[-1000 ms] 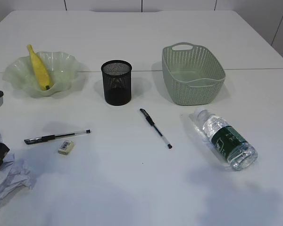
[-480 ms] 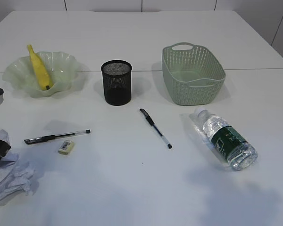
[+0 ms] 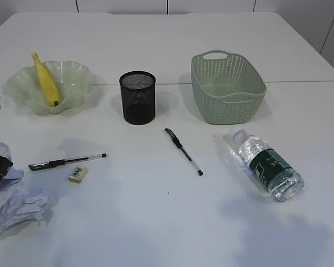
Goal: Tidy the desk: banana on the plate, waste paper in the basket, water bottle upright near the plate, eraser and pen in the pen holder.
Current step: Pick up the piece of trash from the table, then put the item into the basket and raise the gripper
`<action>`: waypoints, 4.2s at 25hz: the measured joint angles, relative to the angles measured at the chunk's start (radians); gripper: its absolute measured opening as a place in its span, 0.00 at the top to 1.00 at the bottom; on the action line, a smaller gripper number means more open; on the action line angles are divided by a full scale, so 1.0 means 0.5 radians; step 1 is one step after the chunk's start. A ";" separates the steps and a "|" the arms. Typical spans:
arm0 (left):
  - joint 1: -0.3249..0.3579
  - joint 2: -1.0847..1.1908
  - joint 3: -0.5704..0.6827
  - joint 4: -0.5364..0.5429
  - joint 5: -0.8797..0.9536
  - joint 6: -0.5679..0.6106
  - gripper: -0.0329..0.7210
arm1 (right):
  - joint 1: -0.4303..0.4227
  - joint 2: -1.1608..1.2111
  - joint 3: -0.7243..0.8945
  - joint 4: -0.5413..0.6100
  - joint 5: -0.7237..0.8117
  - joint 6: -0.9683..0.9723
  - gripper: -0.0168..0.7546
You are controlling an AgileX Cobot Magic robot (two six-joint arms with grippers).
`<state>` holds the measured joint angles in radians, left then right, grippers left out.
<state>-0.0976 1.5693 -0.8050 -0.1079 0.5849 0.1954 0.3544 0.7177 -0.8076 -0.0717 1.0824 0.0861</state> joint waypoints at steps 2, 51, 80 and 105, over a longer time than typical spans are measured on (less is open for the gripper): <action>0.000 -0.036 0.000 -0.005 0.000 0.000 0.95 | 0.000 0.000 0.000 0.000 -0.008 0.000 0.33; -0.540 -0.131 -0.467 -1.525 -0.428 1.091 0.95 | 0.000 0.000 0.000 0.000 -0.073 0.000 0.33; -0.872 1.181 -1.998 -1.920 -0.664 1.101 0.95 | 0.000 0.000 0.000 0.001 -0.073 0.000 0.33; -0.970 1.697 -2.559 -2.166 -0.842 1.134 0.95 | 0.000 0.000 0.000 -0.020 -0.070 -0.008 0.33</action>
<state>-0.5825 2.4179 -2.0847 -1.1909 0.1638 0.7624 0.3544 0.7177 -0.8076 -0.0818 1.0475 0.0819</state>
